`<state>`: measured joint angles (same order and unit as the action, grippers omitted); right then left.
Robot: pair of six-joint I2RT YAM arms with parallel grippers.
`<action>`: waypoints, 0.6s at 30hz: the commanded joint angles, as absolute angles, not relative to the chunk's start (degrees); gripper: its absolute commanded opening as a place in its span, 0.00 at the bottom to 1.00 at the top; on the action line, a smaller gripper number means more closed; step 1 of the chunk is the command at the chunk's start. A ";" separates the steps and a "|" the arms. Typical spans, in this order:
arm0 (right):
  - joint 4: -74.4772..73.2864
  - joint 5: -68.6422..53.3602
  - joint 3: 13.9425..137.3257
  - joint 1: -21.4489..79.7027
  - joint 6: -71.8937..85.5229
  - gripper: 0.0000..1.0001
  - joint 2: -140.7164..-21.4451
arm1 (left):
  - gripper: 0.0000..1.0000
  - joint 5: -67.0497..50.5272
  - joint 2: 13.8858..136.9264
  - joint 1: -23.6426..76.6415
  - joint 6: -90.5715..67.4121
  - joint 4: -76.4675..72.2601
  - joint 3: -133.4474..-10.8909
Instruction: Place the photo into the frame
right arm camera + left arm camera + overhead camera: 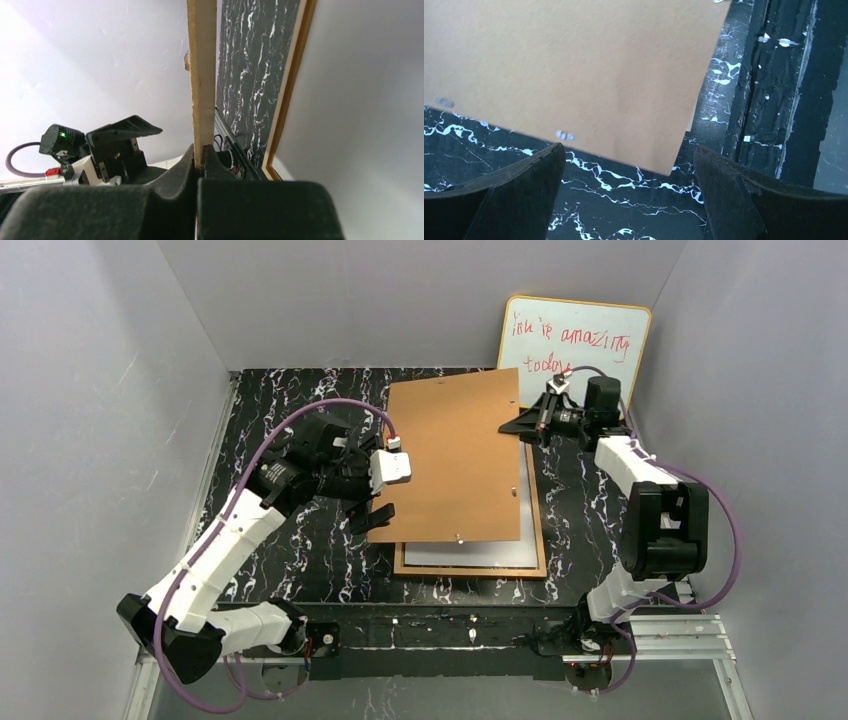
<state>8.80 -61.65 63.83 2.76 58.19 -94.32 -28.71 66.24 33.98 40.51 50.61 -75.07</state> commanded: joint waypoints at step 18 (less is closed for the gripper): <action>-27.42 -65.22 74.67 -5.36 24.70 0.01 -101.90 | 0.98 -23.28 75.09 28.10 39.76 48.23 -74.94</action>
